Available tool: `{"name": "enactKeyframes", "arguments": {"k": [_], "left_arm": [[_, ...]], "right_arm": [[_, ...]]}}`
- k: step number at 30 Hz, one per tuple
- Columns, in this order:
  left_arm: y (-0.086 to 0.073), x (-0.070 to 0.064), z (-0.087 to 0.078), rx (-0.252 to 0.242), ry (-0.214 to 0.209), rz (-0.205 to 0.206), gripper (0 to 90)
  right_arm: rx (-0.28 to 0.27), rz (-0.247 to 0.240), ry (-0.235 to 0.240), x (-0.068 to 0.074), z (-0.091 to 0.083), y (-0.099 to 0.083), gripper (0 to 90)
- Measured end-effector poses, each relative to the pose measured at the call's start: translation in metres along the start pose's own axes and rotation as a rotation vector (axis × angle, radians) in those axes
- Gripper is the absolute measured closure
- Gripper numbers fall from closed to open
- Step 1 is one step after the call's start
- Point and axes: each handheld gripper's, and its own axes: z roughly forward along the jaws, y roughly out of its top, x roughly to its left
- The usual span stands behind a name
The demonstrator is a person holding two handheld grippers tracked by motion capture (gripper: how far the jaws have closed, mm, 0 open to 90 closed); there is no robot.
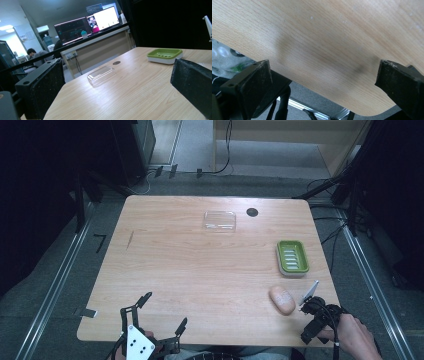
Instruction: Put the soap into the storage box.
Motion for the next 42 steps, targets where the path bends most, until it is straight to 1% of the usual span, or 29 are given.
{"name": "enactKeyframes", "arguments": {"k": [5, 9, 13, 15, 17, 18, 23, 27, 29, 34, 35, 39, 40, 42], "left_arm": [[0.0, 0.0, -0.001, -0.002, -0.001, 0.001, 0.0], [0.0, -0.001, 0.0, -0.003, -0.011, 0.011, 0.0], [0.0, 0.0, -0.001, -0.004, -0.004, 0.004, 0.0], [0.0, -0.001, -0.001, -0.002, -0.01, 0.01, 0.0], [0.0, 0.0, -0.001, -0.002, -0.007, 0.009, 0.0], [0.0, 0.0, -0.001, -0.002, -0.007, 0.008, 0.0], [0.0, 0.0, 0.001, -0.003, -0.007, 0.003, 0.0], [0.0, -0.001, 0.002, -0.003, -0.019, 0.011, 0.0], [0.0, -0.001, 0.002, -0.003, -0.017, 0.008, 0.0], [0.0, 0.0, 0.002, -0.002, -0.013, 0.007, 0.0], [0.0, -0.001, 0.002, -0.002, -0.016, 0.009, 0.0], [0.0, 0.0, 0.002, -0.01, -0.013, 0.001, 0.0], [-0.001, 0.0, 0.002, -0.01, -0.014, 0.002, 0.0], [-0.001, 0.0, 0.003, -0.006, -0.015, 0.003, 0.0]], "right_arm": [[-0.015, -0.007, -0.006, 0.001, -0.003, 0.0, 0.7], [-0.026, -0.01, -0.007, 0.003, -0.006, 0.001, 0.7], [-0.031, -0.015, -0.018, 0.004, -0.007, 0.003, 0.7], [-0.039, -0.017, -0.02, 0.006, -0.009, 0.005, 0.7], [-0.043, -0.018, -0.023, 0.006, -0.01, 0.005, 0.7], [-0.042, -0.015, -0.023, 0.007, -0.01, 0.006, 0.7], [-0.038, -0.03, -0.04, 0.01, -0.013, 0.012, 0.7], [-0.037, -0.033, -0.04, 0.012, -0.014, 0.015, 0.7], [-0.04, -0.038, -0.042, 0.013, -0.015, 0.016, 0.7], [-0.053, -0.045, -0.047, 0.015, -0.018, 0.02, 0.7], [-0.053, -0.04, -0.046, 0.017, -0.019, 0.021, 0.7], [-0.054, -0.058, -0.051, 0.02, -0.021, 0.027, 0.6], [-0.065, -0.064, -0.051, 0.021, -0.021, 0.029, 0.6], [-0.075, -0.052, -0.044, 0.023, -0.023, 0.032, 0.5]]}}
